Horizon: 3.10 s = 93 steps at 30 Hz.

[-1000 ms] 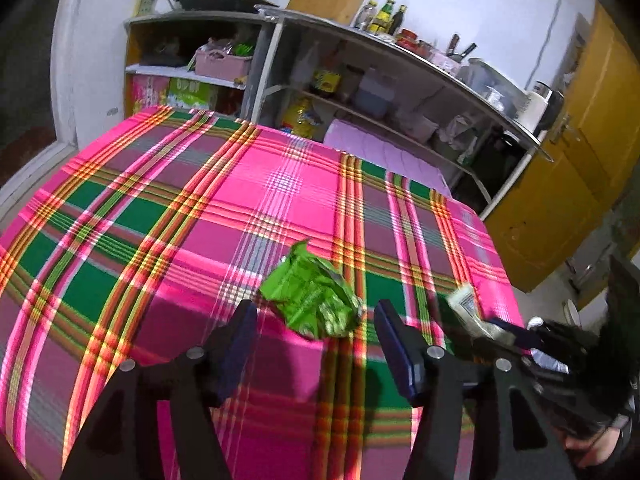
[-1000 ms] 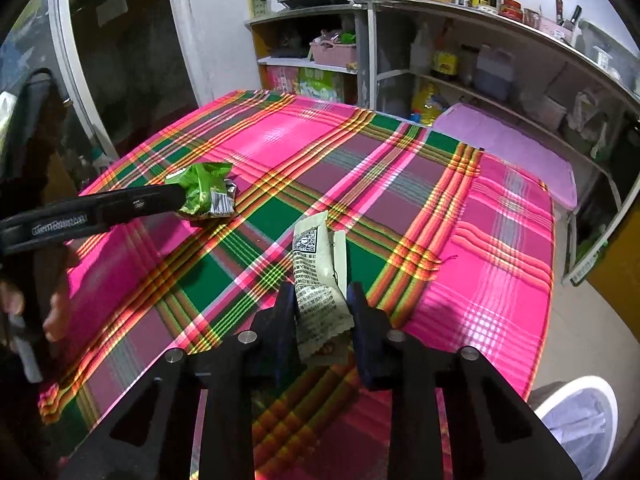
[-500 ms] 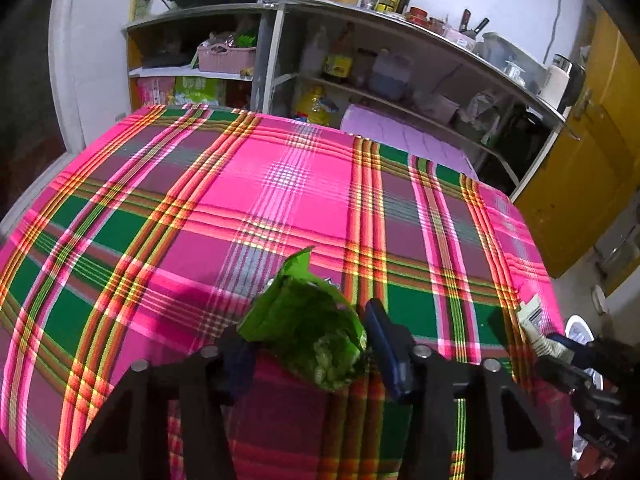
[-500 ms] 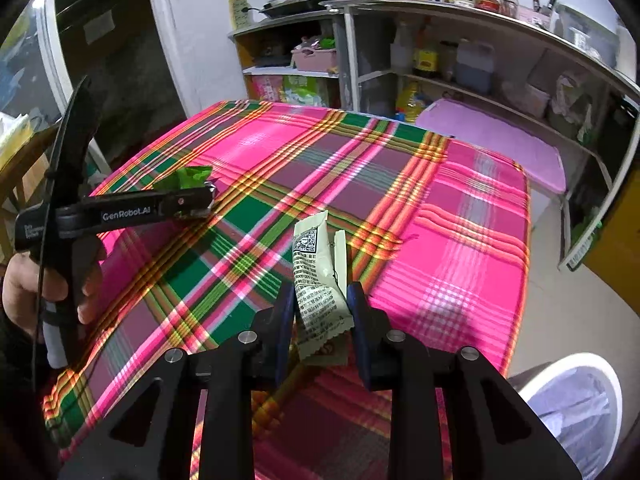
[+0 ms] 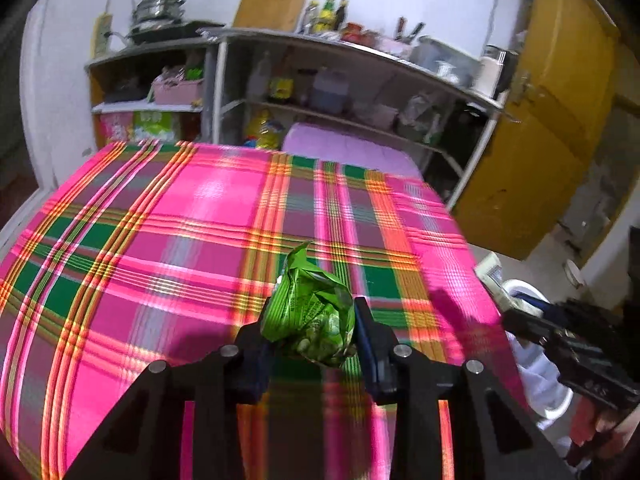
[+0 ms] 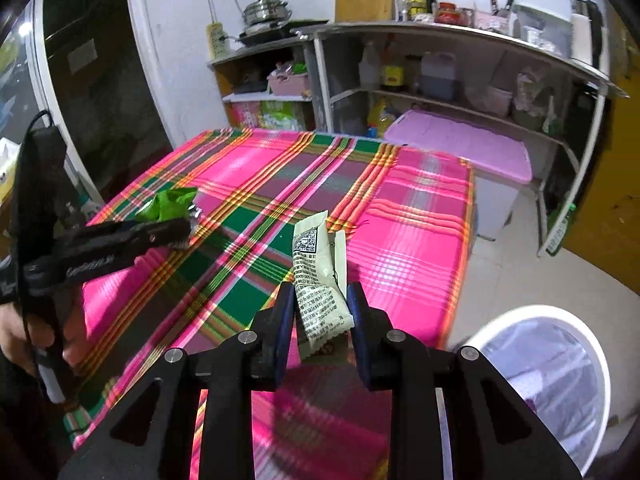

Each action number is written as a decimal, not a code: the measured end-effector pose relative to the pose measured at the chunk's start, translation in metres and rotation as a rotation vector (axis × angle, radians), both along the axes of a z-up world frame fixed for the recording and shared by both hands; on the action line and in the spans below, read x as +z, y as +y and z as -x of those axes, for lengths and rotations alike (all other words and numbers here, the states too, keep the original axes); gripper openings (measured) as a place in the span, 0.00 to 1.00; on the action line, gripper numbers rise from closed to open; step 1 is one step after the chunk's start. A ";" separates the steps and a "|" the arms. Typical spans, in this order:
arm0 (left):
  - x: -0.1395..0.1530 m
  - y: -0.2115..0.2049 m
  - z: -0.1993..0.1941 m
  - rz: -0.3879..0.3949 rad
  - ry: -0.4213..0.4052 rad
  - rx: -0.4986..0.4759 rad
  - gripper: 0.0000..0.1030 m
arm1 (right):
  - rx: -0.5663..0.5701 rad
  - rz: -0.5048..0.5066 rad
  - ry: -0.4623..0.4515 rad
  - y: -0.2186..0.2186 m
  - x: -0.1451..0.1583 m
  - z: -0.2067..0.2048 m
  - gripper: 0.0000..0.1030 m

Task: Collect trash
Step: 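Carry the green chip bag and beige wrapper over the bin with both grippers, then open both grippers over the bin to drop bag and wrapper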

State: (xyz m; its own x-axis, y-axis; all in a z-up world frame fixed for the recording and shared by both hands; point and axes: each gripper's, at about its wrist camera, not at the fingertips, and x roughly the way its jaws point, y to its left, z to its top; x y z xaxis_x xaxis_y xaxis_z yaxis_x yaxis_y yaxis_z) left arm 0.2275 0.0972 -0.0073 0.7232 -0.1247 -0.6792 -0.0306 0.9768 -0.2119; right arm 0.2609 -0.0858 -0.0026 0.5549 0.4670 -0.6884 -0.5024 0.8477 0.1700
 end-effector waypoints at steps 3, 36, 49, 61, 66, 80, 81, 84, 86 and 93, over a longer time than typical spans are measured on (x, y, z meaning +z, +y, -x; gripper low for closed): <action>0.012 -0.017 0.019 0.001 -0.029 -0.032 0.35 | -0.026 -0.015 -0.017 -0.014 0.010 0.014 0.27; 0.055 -0.151 0.094 0.013 -0.115 -0.283 0.35 | -0.249 -0.069 -0.071 -0.129 0.036 0.093 0.27; 0.038 -0.186 0.068 0.007 -0.070 -0.353 0.35 | -0.315 -0.070 -0.034 -0.159 0.021 0.089 0.27; 0.008 -0.226 0.037 -0.003 -0.001 -0.421 0.36 | -0.371 -0.067 0.033 -0.186 -0.005 0.078 0.27; -0.005 -0.236 0.022 0.001 0.035 -0.429 0.36 | -0.384 -0.062 0.055 -0.193 -0.015 0.071 0.27; -0.027 -0.255 -0.005 0.000 0.094 -0.463 0.47 | -0.402 -0.047 0.113 -0.203 -0.036 0.054 0.29; -0.028 -0.255 -0.006 0.004 0.096 -0.462 0.47 | -0.404 -0.044 0.114 -0.202 -0.036 0.054 0.30; -0.030 -0.255 -0.010 0.017 0.100 -0.454 0.48 | -0.408 -0.044 0.113 -0.203 -0.036 0.055 0.38; -0.031 -0.253 -0.010 0.021 0.099 -0.449 0.49 | -0.410 -0.044 0.110 -0.203 -0.036 0.056 0.39; -0.028 -0.249 -0.008 0.038 0.085 -0.444 0.49 | -0.407 -0.047 0.101 -0.203 -0.033 0.060 0.39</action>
State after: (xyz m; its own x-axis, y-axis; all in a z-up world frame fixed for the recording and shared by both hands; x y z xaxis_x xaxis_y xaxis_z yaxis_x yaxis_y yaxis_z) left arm 0.2351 -0.1520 -0.0356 0.5357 -0.4363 -0.7230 0.3704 0.8908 -0.2632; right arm 0.2010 -0.2892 -0.0355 0.6315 0.2556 -0.7320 -0.1065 0.9638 0.2446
